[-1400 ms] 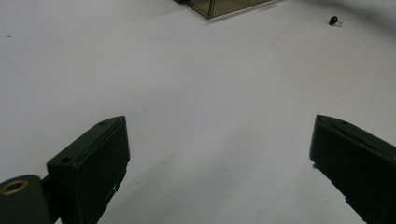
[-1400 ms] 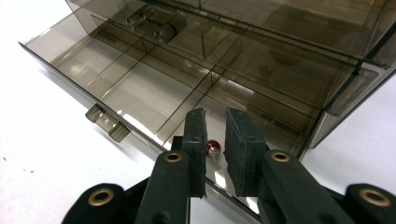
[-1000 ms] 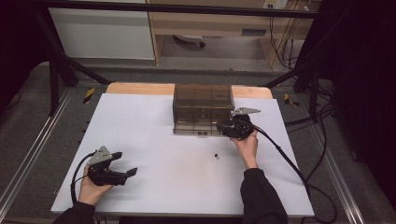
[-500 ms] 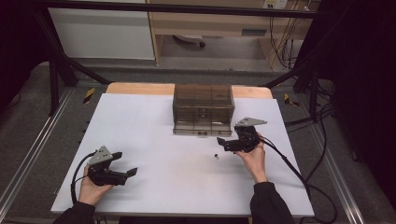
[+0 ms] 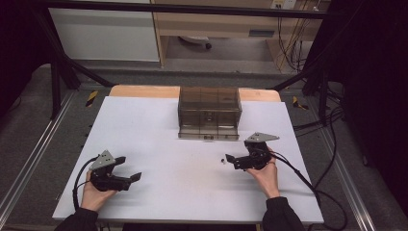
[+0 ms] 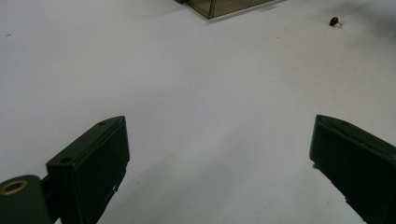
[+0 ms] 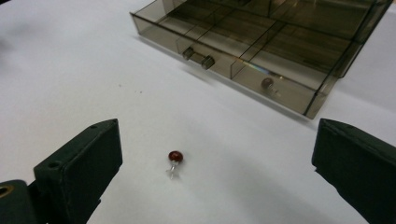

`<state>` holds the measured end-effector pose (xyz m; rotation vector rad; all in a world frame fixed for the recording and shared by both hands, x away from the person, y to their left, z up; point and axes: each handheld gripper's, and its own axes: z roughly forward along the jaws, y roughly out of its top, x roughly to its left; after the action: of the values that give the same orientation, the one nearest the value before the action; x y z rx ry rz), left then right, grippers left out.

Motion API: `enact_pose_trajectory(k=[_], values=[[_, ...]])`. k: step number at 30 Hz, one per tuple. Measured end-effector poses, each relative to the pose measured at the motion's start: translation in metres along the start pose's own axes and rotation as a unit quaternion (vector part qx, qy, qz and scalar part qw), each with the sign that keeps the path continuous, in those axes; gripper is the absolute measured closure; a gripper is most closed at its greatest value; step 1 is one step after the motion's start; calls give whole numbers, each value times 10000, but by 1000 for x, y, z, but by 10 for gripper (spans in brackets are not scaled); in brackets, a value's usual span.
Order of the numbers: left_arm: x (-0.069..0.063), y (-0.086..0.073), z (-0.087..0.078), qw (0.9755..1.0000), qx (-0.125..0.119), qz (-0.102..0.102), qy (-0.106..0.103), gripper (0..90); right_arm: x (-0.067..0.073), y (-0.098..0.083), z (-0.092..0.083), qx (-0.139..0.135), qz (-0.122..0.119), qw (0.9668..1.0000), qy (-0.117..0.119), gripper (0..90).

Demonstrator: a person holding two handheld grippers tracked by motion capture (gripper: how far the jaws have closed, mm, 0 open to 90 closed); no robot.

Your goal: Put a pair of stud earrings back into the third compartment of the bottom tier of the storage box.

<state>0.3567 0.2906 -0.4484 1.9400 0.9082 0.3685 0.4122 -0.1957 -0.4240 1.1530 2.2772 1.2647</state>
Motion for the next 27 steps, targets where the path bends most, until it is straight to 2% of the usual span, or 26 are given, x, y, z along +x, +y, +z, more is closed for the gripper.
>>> enact_pose_trajectory(k=[10,15,19,27], values=[[0,0,0,10000,9,28,-6,45,10,-10,5,178,-90,9997,118,27],[0,0,1,10000,15,24,-12,46,13,-14,11,249,-112,9994,207,61],[0,0,1,10000,30,33,-23,46,14,-15,15,211,-125,9994,249,131],[-1,0,1,10000,28,35,-20,46,13,-17,22,283,-168,9990,298,343]])
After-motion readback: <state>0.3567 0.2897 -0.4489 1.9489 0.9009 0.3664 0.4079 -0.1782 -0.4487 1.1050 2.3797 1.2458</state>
